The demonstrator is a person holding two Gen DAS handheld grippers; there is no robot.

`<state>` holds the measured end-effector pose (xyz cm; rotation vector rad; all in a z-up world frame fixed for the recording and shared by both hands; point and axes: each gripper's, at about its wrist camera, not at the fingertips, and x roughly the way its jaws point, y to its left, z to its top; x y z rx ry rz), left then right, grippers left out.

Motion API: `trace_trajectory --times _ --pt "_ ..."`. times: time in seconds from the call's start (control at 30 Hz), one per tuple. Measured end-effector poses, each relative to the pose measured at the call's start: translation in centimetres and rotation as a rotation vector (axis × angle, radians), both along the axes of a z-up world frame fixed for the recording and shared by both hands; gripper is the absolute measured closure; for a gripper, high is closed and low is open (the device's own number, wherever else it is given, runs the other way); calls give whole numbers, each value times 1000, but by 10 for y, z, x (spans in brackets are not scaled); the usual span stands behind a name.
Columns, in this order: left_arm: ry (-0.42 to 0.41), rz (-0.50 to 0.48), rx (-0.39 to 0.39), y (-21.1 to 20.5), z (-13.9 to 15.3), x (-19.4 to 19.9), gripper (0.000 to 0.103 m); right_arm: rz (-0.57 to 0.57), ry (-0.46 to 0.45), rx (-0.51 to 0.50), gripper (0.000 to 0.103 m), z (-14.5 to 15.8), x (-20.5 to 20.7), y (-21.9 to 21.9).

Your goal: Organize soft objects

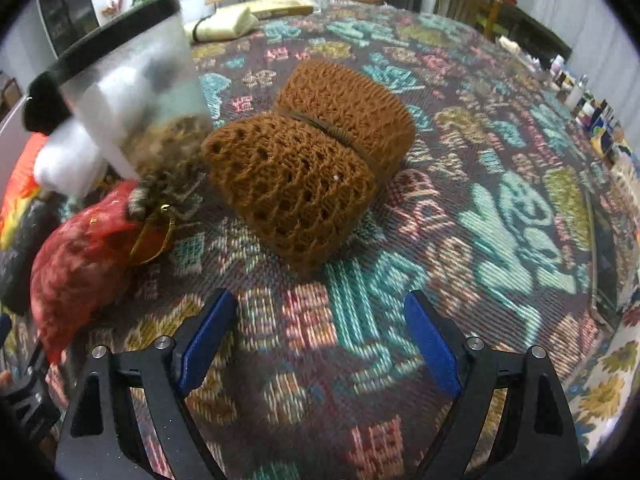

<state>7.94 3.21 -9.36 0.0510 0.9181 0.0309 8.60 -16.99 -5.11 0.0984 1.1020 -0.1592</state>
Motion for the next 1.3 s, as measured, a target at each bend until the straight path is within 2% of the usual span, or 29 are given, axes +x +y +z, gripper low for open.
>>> trace_trajectory --times 0.07,0.2,0.3,0.37,0.47,0.6,1.3 --pt "27 -11 -13 2 1 17 0 -1 -20 -13 14 0 10 1" --pt "26 -27 -1 3 1 47 0 -17 -61 6 12 -3 28 -6" --pt "31 -10 -71 12 0 64 0 -33 -92 0 10 -3 28 -4" --pt "24 -1 -60 11 0 69 0 -43 -98 -1 10 -3 30 -5" --pt "14 6 -63 16 -4 66 0 -87 -97 -4 8 -4 45 -14" --pt "12 5 -62 15 -5 61 0 -122 -146 -27 5 -7 58 -20" --pt "11 4 -63 15 -5 59 0 -119 -150 -28 5 -6 57 -21"
